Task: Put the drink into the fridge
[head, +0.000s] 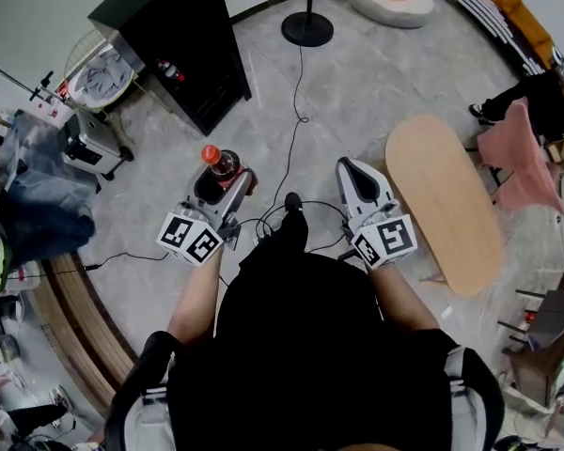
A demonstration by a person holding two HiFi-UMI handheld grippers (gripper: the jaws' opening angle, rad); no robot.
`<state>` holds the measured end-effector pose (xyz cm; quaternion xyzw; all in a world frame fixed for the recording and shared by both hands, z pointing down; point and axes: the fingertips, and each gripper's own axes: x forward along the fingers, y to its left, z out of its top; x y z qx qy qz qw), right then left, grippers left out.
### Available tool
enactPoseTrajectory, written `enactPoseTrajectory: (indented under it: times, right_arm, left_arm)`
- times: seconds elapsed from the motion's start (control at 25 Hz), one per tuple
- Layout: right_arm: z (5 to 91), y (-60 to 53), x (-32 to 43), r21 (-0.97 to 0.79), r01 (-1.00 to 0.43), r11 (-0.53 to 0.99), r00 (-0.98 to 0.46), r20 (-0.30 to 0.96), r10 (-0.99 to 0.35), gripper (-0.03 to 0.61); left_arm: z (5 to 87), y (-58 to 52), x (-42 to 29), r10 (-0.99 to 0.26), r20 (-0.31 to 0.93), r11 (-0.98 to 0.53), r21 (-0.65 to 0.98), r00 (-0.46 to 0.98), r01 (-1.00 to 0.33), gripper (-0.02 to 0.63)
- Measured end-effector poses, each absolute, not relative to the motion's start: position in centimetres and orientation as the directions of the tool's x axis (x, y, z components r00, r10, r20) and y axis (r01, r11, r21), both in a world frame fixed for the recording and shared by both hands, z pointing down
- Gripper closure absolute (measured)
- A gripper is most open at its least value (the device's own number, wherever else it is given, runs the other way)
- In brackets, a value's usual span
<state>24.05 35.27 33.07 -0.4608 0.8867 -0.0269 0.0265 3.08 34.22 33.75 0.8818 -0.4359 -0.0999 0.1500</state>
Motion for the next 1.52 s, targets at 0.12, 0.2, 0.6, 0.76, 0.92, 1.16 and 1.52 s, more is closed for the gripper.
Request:
enactPoseTrajectory:
  times: [0.12, 0.2, 0.6, 0.76, 0.92, 1.16, 1.52]
  right_arm:
    - [33.6, 31.0, 23.5, -0.072, -0.802, 0.593, -0.594, -0.009, -0.805, 0.552]
    - [33.8, 28.0, 23.6, -0.072, -0.794, 0.603, -0.605, -0.004, -0.796, 0.554]
    - [33.0, 10.9, 23.5, -0.009, -0.754, 0.657, -0.656, 0.067, -0.752, 0.552]
    - [31.6, 4.8, 24.3, 0.003, -0.799, 0.602, -0.602, 0.024, -0.798, 0.554]
    - [32.7, 0.6, 23.9, -0.016, -0.819, 0.573, -0.573, 0.062, -0.817, 0.554]
    - [33.8, -4.7, 23.3, -0.032, -0.805, 0.592, -0.593, 0.069, -0.802, 0.554]
    - [33.3, -16.9, 24.7, -0.056, -0.808, 0.586, -0.588, 0.011, -0.809, 0.554]
  left_arm:
    - [33.9, 30.3, 3.1, -0.801, -0.035, -0.572, 0.340, 0.598, -0.746, 0.298]
    - [34.0, 27.3, 3.0, -0.804, -0.035, -0.569, 0.335, 0.593, -0.751, 0.298]
    - [33.8, 10.5, 2.4, -0.835, -0.055, -0.527, 0.367, 0.547, -0.767, 0.298]
    - [32.9, 4.7, 2.7, -0.829, -0.066, -0.539, 0.359, 0.556, -0.762, 0.298]
    - [33.0, 0.9, 2.9, -0.827, -0.047, -0.541, 0.340, 0.561, -0.769, 0.298]
    - [33.1, -3.9, 2.6, -0.848, -0.035, -0.505, 0.355, 0.528, -0.787, 0.298]
    - [32.1, -14.6, 4.7, -0.852, -0.044, -0.504, 0.333, 0.521, -0.797, 0.298]
